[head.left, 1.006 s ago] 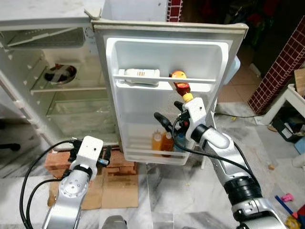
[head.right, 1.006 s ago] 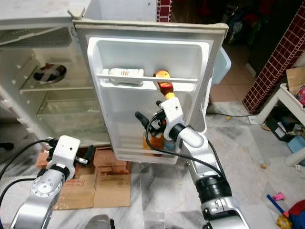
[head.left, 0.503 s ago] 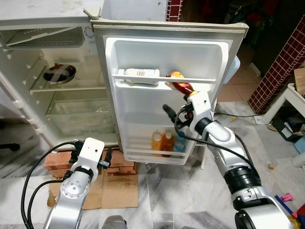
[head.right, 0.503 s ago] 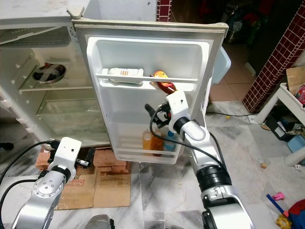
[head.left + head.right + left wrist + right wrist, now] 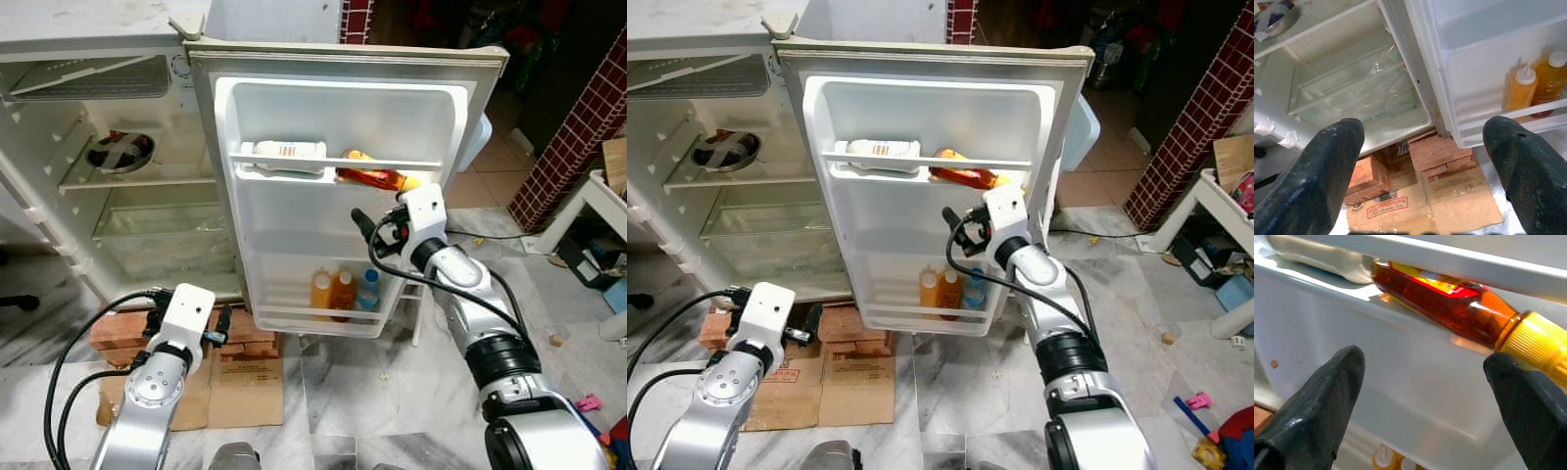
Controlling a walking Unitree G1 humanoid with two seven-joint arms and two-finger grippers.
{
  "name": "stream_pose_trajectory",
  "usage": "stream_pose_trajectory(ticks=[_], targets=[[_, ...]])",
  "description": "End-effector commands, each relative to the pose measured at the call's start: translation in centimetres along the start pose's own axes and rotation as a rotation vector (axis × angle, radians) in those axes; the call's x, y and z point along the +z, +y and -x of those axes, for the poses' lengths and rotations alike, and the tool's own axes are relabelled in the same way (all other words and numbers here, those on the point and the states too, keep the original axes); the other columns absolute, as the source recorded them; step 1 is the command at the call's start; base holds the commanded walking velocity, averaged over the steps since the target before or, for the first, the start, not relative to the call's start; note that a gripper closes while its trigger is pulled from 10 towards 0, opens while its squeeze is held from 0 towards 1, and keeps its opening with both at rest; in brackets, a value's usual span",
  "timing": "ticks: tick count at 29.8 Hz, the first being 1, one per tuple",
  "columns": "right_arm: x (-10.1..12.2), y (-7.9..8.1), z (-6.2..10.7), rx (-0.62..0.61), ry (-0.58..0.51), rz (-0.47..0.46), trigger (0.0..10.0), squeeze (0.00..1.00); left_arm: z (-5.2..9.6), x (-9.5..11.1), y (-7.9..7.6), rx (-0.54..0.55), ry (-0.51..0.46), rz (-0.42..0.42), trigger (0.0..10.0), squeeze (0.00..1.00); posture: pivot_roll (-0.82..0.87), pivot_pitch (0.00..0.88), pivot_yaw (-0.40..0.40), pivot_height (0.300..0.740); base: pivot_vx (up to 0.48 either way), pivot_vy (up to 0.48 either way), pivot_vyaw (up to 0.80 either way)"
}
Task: Restocking fridge
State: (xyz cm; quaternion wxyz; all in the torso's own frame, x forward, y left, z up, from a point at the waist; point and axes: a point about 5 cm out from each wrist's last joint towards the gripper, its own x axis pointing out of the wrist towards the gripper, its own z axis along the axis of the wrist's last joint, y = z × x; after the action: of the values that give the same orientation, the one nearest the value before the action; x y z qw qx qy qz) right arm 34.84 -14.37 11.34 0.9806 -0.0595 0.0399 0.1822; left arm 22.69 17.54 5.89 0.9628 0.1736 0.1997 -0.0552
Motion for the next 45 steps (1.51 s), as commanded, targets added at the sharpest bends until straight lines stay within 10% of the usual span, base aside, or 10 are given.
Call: stream_pose_trajectory(ticks=[1, 17, 32, 45], targets=[[0.9, -0.5, -0.5, -0.045, -0.026, -0.004, 10.0, 0.0, 0.1, 0.3, 0.3, 0.015, -0.006, 0.001, 10.0, 0.0, 0.14, 0.0, 0.003, 0.74, 0.0, 0.0, 0.0], [2.4, 4.9, -2.4, 0.096, -0.09, -0.099, 10.0, 0.0, -0.1, 0.3, -0.1, 0.013, -0.002, 0.0, 10.0, 0.0, 0.13, 0.0, -0.007, 0.74, 0.0, 0.0, 0.0], [2.0, -0.6, 0.4, -0.208, -0.106, 0.01, 10.0, 0.0, -0.3, 0.3, -0.1, 0.011, 0.004, 0.005, 10.0, 0.0, 0.12, 0.0, -0.011, 0.74, 0.0, 0.0, 0.0], [2.6, 1.0, -1.8, -0.181, -0.064, -0.039, 10.0, 0.0, -0.2, 0.4, 0.1, 0.033, 0.003, 0.001, 10.0, 0.0, 0.14, 0.0, -0.021, 0.74, 0.0, 0.0, 0.0]])
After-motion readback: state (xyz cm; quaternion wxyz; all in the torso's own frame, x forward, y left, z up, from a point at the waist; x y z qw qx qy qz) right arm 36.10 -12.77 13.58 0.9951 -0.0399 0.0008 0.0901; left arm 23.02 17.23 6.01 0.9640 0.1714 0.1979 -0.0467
